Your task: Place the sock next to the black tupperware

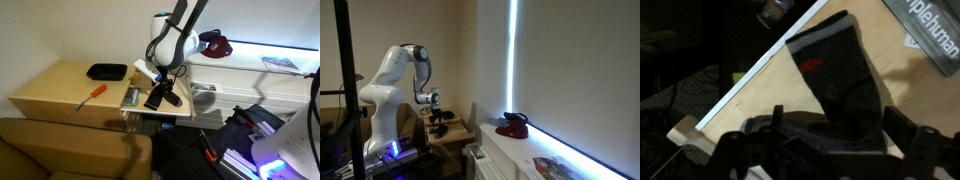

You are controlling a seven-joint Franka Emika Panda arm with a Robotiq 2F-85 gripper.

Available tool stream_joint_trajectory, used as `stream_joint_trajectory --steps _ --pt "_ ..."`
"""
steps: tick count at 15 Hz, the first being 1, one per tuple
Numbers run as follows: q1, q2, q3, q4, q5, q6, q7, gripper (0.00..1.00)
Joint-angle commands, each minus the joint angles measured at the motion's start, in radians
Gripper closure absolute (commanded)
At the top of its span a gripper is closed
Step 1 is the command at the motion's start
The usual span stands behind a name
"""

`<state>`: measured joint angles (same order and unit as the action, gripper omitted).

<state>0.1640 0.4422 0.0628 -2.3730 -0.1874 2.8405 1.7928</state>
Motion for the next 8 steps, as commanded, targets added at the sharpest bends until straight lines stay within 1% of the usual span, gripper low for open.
stream_joint_trajectory --steps 1,3,4,5,6,8 --pt "0.185 0.068 -0.198 0.053 0.005 0.074 0.149 0.00" --pt "0.290 0.133 -0.324 0.094 -0.028 0.061 0.248 0.00" --pt "0.315 0.164 -0.353 0.113 -0.019 0.037 0.281 0.00" --pt "0.287 0.195 -0.322 0.133 0.027 -0.005 0.269 0.00" --pt "0.286 0.120 -0.321 0.078 0.012 0.029 0.232 0.00" --pt "0.290 0.151 -0.324 0.091 0.018 0.029 0.234 0.00"
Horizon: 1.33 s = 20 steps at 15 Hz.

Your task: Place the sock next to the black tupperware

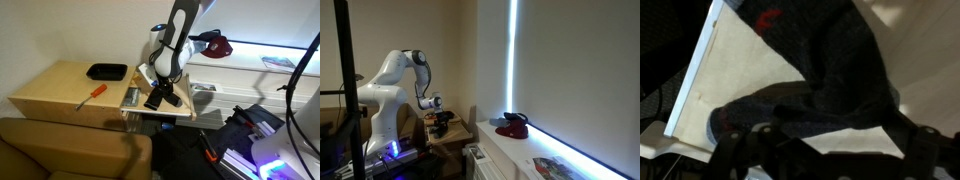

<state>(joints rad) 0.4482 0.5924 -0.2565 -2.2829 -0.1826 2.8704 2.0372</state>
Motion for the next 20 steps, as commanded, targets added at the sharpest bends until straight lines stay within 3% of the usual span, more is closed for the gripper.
stream_joint_trajectory --steps 1,5,7,8,9,13,17,20 --pt "0.006 -0.002 -0.005 0.001 0.012 -0.001 -0.010 0.00" --pt "-0.019 0.015 0.011 0.007 0.052 -0.001 0.000 0.00" --pt "-0.070 0.020 0.064 0.003 0.103 0.022 -0.029 0.00" --pt "-0.111 0.020 0.106 0.000 0.142 0.041 -0.050 0.25" --pt "-0.134 0.022 0.132 0.001 0.171 0.050 -0.064 0.26" --pt "-0.177 0.035 0.182 -0.002 0.248 0.082 -0.116 0.54" --pt "-0.153 0.042 0.148 -0.001 0.243 0.083 -0.134 0.84" --pt "-0.095 -0.019 0.095 -0.028 0.207 0.088 -0.133 0.99"
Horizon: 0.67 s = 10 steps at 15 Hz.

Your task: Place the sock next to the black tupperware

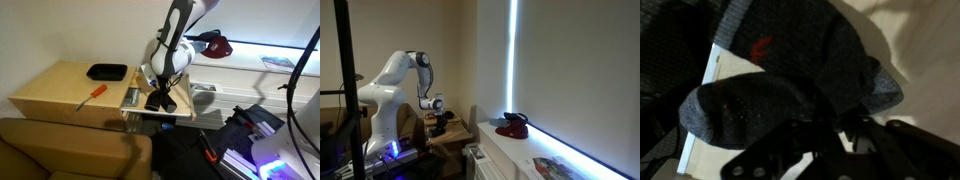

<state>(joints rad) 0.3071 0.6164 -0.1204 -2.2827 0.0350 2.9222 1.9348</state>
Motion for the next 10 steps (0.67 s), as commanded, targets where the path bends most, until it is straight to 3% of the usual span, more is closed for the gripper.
stream_joint_trajectory --steps 1,4,7,10 --pt "0.063 -0.069 -0.054 -0.045 -0.016 0.073 -0.037 1.00" --pt "0.186 -0.210 -0.171 -0.076 -0.079 0.108 -0.052 0.98" --pt "0.305 -0.319 -0.277 -0.037 -0.189 0.107 -0.031 0.98" --pt "0.357 -0.428 -0.269 0.022 -0.248 0.098 -0.044 0.98"
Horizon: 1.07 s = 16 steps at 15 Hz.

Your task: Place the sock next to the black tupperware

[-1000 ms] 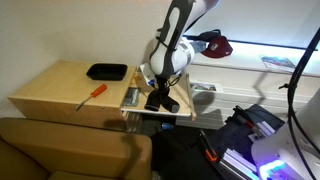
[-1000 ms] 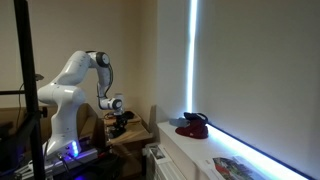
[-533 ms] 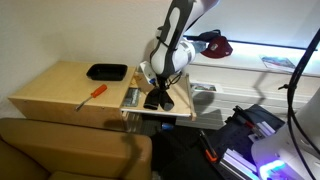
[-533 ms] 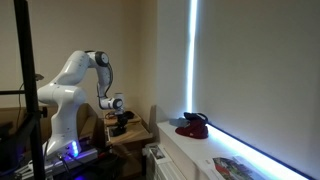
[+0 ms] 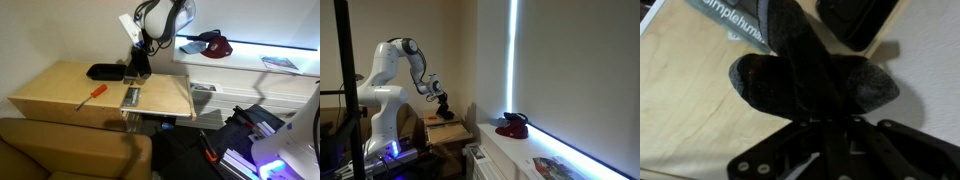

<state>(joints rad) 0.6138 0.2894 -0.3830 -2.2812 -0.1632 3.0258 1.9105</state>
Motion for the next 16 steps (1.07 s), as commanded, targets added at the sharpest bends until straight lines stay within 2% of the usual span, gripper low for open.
stream_joint_trajectory --steps 1,3,4,5,7,9,11,12,14,15,16 --pt "0.019 -0.037 -0.001 0.013 -0.020 0.000 -0.001 0.93" --pt "0.049 -0.096 -0.001 0.028 -0.033 -0.006 -0.002 0.93" --pt "0.054 -0.106 -0.001 0.027 -0.035 -0.007 -0.002 0.98" --pt "0.047 -0.088 0.013 0.022 -0.024 -0.019 -0.022 0.98" --pt "0.008 -0.059 0.124 0.021 0.086 0.009 -0.109 0.98" --pt "-0.004 0.017 0.202 0.090 0.141 0.014 -0.168 0.98" --pt "-0.001 0.109 0.237 0.177 0.151 0.014 -0.176 0.98" --pt "0.017 0.164 0.221 0.223 0.127 0.007 -0.152 0.98" --pt "0.086 0.274 0.129 0.308 0.059 0.022 -0.095 0.98" --pt "0.099 0.320 0.109 0.347 0.055 0.022 -0.080 0.98" --pt "0.133 0.379 0.062 0.390 0.040 0.040 -0.053 0.98"
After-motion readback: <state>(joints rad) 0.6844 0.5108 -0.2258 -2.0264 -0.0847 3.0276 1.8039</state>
